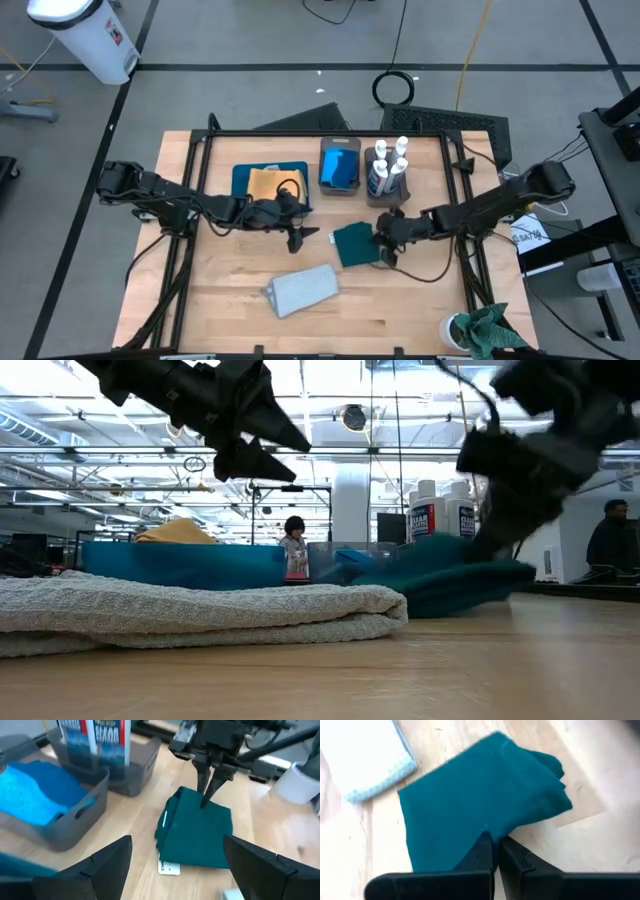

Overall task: Pick & Place Kitchen Items
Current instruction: Put the dark blue microfiber towel into the blue bin

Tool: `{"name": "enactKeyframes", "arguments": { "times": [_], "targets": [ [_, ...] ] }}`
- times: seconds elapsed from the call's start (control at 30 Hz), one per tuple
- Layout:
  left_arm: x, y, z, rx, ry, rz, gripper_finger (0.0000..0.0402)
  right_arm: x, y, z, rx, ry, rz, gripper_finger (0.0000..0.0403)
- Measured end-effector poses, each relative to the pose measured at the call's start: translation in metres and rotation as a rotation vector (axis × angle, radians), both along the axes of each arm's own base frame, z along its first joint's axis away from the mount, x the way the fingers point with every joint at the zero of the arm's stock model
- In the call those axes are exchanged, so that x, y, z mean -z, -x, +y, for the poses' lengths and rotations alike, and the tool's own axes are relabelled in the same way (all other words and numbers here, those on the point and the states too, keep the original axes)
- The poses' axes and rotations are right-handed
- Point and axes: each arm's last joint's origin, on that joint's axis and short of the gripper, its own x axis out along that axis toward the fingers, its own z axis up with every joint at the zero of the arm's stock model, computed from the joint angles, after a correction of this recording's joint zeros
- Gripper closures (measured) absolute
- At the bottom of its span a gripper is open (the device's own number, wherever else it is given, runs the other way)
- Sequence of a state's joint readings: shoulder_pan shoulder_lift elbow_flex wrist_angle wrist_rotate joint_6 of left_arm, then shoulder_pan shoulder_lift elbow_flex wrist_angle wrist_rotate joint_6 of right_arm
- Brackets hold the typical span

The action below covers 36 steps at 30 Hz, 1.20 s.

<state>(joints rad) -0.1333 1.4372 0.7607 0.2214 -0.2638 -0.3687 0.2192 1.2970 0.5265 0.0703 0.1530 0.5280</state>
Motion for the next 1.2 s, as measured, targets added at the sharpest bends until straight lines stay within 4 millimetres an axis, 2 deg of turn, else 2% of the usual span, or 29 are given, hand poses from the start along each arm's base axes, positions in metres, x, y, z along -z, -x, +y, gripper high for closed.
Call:
{"name": "enactKeyframes", "arguments": {
  "times": [0.3,0.4,0.6,0.93,1.2],
  "targets": [
    [-0.011,-0.007,-0.002,0.065,0.037,-0.139,0.0085,-0.085,-0.016,0.026,-0.102,0.268,0.151,0.0403],
    [-0.014,-0.01,-0.003,0.101,0.047,-0.19,0.0085,-0.102,-0.016,0.036,-0.122,0.341,0.151,0.0403],
    [-0.011,-0.016,-0.005,0.137,0.042,-0.222,0.0085,-0.111,-0.019,0.046,-0.172,0.399,0.098,0.0403],
    [0.014,-0.046,-0.018,0.366,-0.02,-0.249,0.0085,-0.115,-0.022,0.052,-0.198,0.429,0.034,0.0403],
    [0.036,-0.063,-0.02,0.397,-0.054,-0.194,0.0085,-0.121,-0.026,0.056,-0.23,0.439,-0.039,0.0403]
  ]
}}
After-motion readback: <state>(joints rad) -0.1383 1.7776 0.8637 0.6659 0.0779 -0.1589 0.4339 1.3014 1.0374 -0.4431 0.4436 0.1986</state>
